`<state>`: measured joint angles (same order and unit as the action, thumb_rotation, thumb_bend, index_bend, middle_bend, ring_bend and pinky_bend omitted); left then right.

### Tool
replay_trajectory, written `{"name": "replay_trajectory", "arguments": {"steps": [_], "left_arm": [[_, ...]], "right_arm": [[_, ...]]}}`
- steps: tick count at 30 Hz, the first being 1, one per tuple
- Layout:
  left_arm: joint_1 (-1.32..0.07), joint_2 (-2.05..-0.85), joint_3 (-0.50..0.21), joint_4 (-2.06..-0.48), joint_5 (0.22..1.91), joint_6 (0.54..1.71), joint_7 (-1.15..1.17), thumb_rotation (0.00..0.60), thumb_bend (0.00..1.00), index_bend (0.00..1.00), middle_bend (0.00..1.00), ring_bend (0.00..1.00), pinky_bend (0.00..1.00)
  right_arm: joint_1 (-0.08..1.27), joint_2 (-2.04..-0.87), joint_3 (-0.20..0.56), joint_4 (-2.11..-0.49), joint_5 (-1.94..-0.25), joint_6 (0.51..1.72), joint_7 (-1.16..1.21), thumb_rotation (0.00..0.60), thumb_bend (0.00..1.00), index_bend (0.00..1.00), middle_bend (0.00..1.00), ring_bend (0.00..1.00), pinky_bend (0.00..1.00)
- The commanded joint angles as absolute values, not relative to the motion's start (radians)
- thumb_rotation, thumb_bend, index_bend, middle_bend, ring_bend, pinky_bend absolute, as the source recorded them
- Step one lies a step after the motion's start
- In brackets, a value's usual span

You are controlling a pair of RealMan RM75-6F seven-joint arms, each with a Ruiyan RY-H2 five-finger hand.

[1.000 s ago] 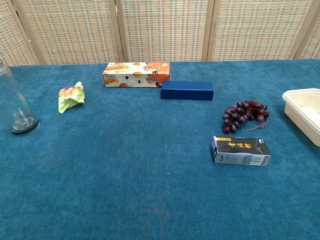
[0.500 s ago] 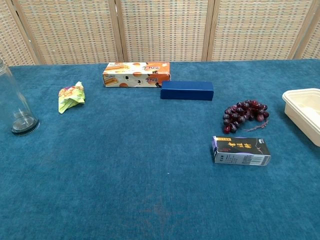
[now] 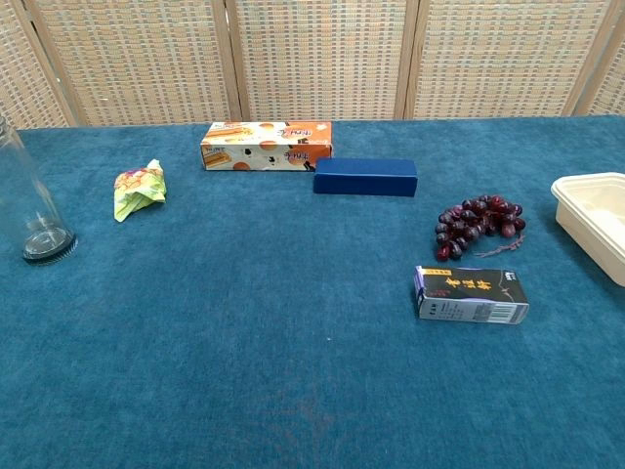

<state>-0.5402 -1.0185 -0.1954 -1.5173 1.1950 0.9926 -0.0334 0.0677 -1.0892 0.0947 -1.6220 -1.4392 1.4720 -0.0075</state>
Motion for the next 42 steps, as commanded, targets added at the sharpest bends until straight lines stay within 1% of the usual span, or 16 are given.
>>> {"name": "replay_trajectory", "arguments": {"steps": [1, 4, 7, 9, 11, 12, 15, 28, 42], "left_arm": [[-0.531, -1.005, -0.186, -1.532, 1.212, 0.997, -0.044, 0.6, 0.49, 0.0, 0.0, 0.0, 0.0], [-0.514, -0.982, -0.166, -1.555, 1.242, 1.007, -0.05, 0.6, 0.5, 0.01, 0.0, 0.0, 0.0], [-0.5, -0.953, -0.151, -1.58, 1.26, 1.009, -0.053, 0.6, 0.53, 0.09, 0.0, 0.0, 0.0], [-0.487, -0.934, -0.14, -1.599, 1.278, 1.017, -0.061, 0.6, 0.64, 0.17, 0.0, 0.0, 0.0], [-0.478, -0.923, -0.131, -1.606, 1.294, 1.024, -0.067, 0.6, 0.74, 0.22, 0.0, 0.0, 0.0], [-0.475, -0.92, -0.127, -1.608, 1.3, 1.026, -0.07, 0.6, 0.77, 0.23, 0.0, 0.0, 0.0], [-0.471, -0.918, -0.12, -1.604, 1.302, 1.021, -0.069, 0.6, 0.83, 0.25, 0.0, 0.0, 0.0], [-0.5, -0.974, -0.123, -1.565, 1.271, 0.971, -0.055, 0.6, 0.84, 0.25, 0.0, 0.0, 0.0], [-0.506, -1.011, -0.12, -1.532, 1.258, 0.962, -0.04, 0.6, 0.84, 0.28, 0.0, 0.0, 0.0]], "right_arm": [[0.068, -1.089, 0.095, -1.622, -1.44, 1.472, -0.007, 0.6, 0.0, 0.0, 0.0, 0.0, 0.0], [0.068, -1.089, 0.094, -1.622, -1.441, 1.471, -0.006, 0.6, 0.0, 0.0, 0.0, 0.0, 0.0], [0.068, -1.088, 0.093, -1.623, -1.443, 1.472, -0.005, 0.6, 0.0, 0.0, 0.0, 0.0, 0.0], [0.067, -1.087, 0.092, -1.626, -1.446, 1.474, -0.005, 0.6, 0.0, 0.0, 0.0, 0.0, 0.0], [0.066, -1.086, 0.092, -1.627, -1.447, 1.475, -0.004, 0.6, 0.0, 0.0, 0.0, 0.0, 0.0], [0.066, -1.086, 0.091, -1.628, -1.449, 1.476, -0.004, 0.6, 0.0, 0.0, 0.0, 0.0, 0.0], [0.065, -1.086, 0.089, -1.629, -1.454, 1.479, -0.006, 0.6, 0.0, 0.0, 0.0, 0.0, 0.0], [0.066, -1.086, 0.092, -1.626, -1.444, 1.475, -0.003, 0.6, 0.0, 0.0, 0.0, 0.0, 0.0], [0.067, -1.087, 0.092, -1.623, -1.441, 1.471, -0.003, 0.6, 0.0, 0.0, 0.0, 0.0, 0.0]]}}
